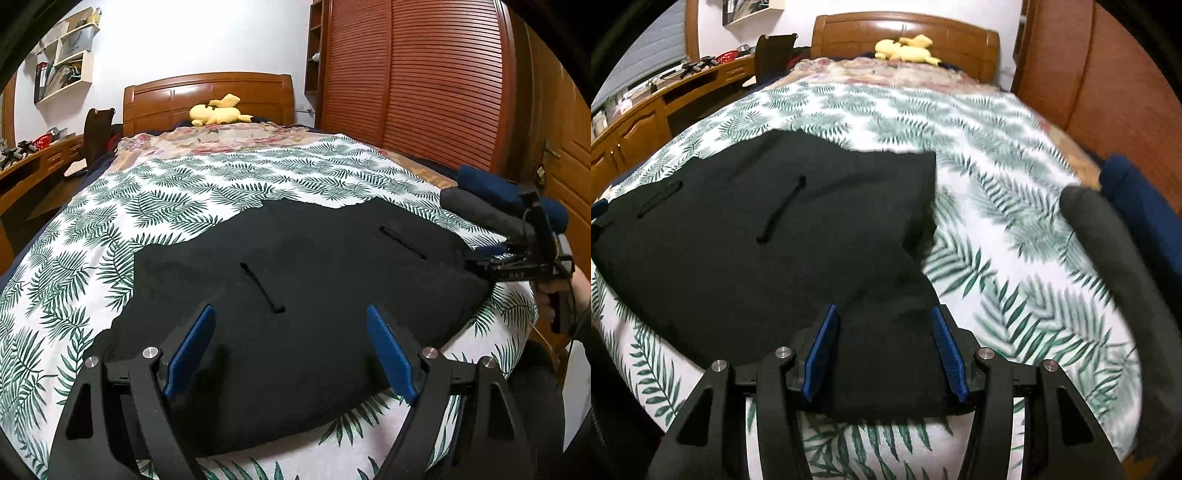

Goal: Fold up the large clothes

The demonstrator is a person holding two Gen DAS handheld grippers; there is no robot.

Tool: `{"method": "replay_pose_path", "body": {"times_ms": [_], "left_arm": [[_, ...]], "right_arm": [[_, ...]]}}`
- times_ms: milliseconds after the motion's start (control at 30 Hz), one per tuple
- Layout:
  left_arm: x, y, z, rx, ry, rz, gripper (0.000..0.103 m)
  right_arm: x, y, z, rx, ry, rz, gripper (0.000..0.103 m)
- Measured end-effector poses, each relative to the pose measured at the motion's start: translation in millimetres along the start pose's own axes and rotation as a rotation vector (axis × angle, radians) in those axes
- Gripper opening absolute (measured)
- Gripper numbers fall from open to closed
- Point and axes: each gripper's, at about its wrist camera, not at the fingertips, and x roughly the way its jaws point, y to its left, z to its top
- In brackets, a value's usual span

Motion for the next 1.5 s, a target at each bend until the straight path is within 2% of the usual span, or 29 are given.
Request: {"method": "replay_pose_path", "body": {"times_ms": [100, 267, 333, 467, 633, 933, 1133, 1367, 1500], "left_arm": [[-0.4, 0.4, -0.1, -0.002, -0.001, 0.000, 0.084], [-0.3, 1.3, -1.4, 0.002, 0.005, 0.002, 0.084], [-0.1, 2.4, -4.2, 0.000, 0.010, 0.005, 0.084], [2.3, 7.7, -13.9, -0.024, 0.034, 0.017, 0.084], [-0.8, 13.6, -26.3, -0.046, 0.047, 0.042, 0.084], [-0.7, 18.2, -42.7, -0.073, 0.079, 0.076, 0.084], [-8.7, 17.4, -45.8, -0.076, 0.072, 0.100, 0.084], [-34.7, 28.2, -49.3, -0.143, 0.037, 0.145, 0.084], [-41.3, 42.3, -50.3, -0.179, 0.042, 0.199, 0.084]], "right_arm": [[4.3, -3.5, -3.8, 0.027, 0.001, 0.023, 0.055], [-4.4, 2.9, 3.8, -0.012, -0.010, -0.030, 0.055], [-11.9, 7.1, 8.7, -0.028, -0.044, -0.063, 0.055], [-33.7, 22.2, 15.3, -0.044, -0.123, -0.051, 0.055], [-38.6, 49.4, 20.3, -0.073, -0.151, 0.066, 0.055], [-8.8, 118.5, 26.1, -0.190, -0.126, 0.246, 0.055], [32.3, 132.3, 19.9, -0.243, -0.054, 0.258, 0.055], [37.5, 127.2, 15.3, -0.242, -0.099, 0.269, 0.055], [34.1, 128.5, 8.2, -0.237, -0.124, 0.272, 0.055]]}}
